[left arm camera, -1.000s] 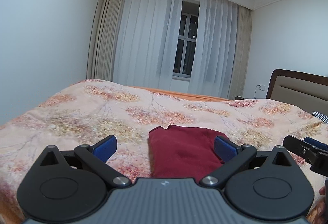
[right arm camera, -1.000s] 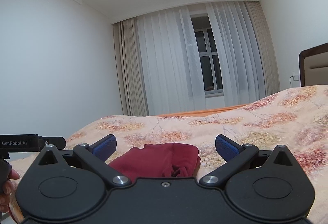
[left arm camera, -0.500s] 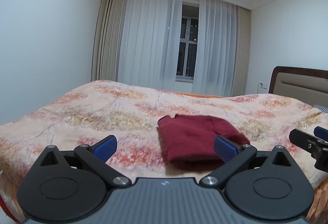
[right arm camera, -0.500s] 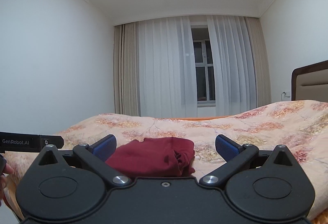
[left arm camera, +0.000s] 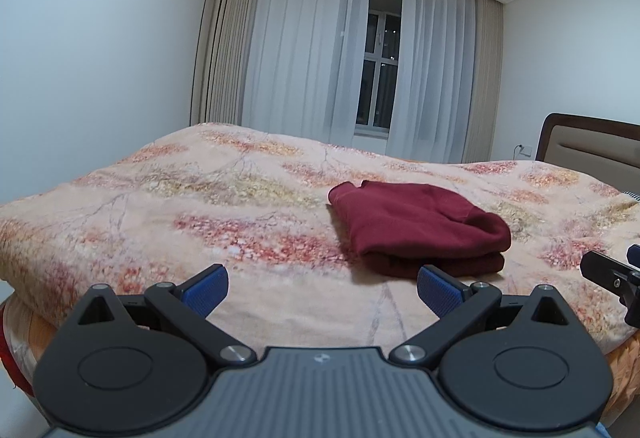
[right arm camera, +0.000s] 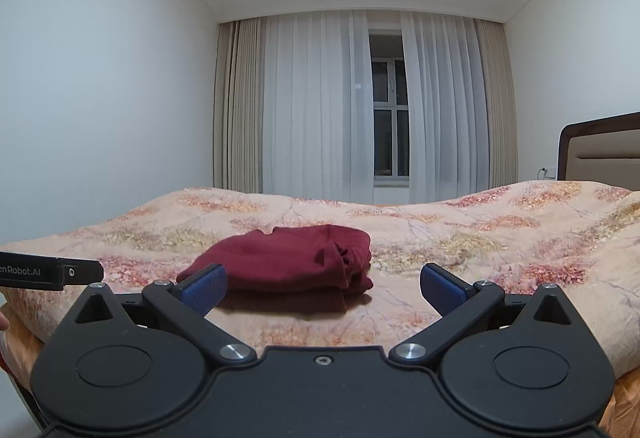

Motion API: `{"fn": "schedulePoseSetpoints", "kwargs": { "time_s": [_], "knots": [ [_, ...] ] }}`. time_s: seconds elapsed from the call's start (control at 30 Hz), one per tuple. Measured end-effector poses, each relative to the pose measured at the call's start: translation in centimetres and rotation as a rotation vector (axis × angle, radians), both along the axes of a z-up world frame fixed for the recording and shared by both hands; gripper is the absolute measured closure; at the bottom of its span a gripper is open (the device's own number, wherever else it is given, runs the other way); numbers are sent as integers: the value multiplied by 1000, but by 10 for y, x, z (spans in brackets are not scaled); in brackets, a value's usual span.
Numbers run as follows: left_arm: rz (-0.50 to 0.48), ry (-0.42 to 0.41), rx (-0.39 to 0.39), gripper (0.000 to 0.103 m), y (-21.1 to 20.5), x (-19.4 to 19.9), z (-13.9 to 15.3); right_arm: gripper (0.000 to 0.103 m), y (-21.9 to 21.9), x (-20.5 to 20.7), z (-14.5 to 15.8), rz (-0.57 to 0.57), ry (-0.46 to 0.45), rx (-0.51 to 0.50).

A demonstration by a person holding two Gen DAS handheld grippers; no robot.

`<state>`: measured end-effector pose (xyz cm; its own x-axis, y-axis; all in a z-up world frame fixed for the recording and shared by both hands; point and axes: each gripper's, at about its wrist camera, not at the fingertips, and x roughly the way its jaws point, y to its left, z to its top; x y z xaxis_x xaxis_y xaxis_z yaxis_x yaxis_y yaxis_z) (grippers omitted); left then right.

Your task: Fold small clothes

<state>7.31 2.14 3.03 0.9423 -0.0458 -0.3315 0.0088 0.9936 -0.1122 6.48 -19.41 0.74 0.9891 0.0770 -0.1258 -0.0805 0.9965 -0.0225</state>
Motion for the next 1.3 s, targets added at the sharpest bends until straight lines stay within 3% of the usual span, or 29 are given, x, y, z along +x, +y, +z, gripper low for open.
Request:
{"fn": "schedulePoseSetpoints", "kwargs": {
  "time_s": [1.3],
  "knots": [
    [5, 44, 11, 0, 1, 6, -9, 0, 0, 9, -11, 0, 35, -2]
  ]
}}
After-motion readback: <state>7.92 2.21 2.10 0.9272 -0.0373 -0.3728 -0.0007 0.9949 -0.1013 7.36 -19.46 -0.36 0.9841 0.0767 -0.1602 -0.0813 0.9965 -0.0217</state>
